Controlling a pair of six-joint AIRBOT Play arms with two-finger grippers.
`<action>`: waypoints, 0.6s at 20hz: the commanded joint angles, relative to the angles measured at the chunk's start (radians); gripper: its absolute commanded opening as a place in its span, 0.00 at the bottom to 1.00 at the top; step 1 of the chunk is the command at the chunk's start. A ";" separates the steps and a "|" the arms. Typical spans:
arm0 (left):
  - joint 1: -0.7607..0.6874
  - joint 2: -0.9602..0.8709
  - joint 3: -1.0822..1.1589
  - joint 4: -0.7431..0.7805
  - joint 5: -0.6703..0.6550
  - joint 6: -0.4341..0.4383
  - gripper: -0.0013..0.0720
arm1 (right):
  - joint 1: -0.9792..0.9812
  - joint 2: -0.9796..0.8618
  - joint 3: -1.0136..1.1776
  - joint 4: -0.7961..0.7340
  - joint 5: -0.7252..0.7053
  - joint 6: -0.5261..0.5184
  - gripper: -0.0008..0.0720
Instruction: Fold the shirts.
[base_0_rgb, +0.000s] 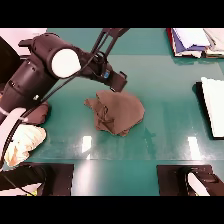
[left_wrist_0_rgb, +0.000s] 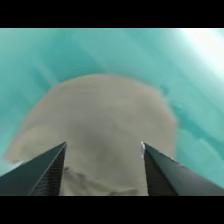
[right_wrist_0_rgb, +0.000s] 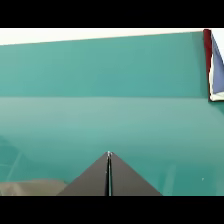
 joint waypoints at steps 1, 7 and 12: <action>0.157 -0.011 -0.002 -0.029 -0.100 0.005 0.77 | -0.001 0.002 0.000 0.000 0.016 0.000 0.03; 0.422 -0.010 -0.251 -0.167 -0.138 -0.024 0.77 | -0.001 -0.008 -0.001 0.000 0.018 0.000 0.03; 0.428 -0.010 -0.604 -0.425 0.074 -0.007 0.77 | -0.001 -0.008 -0.001 0.000 0.018 0.000 0.03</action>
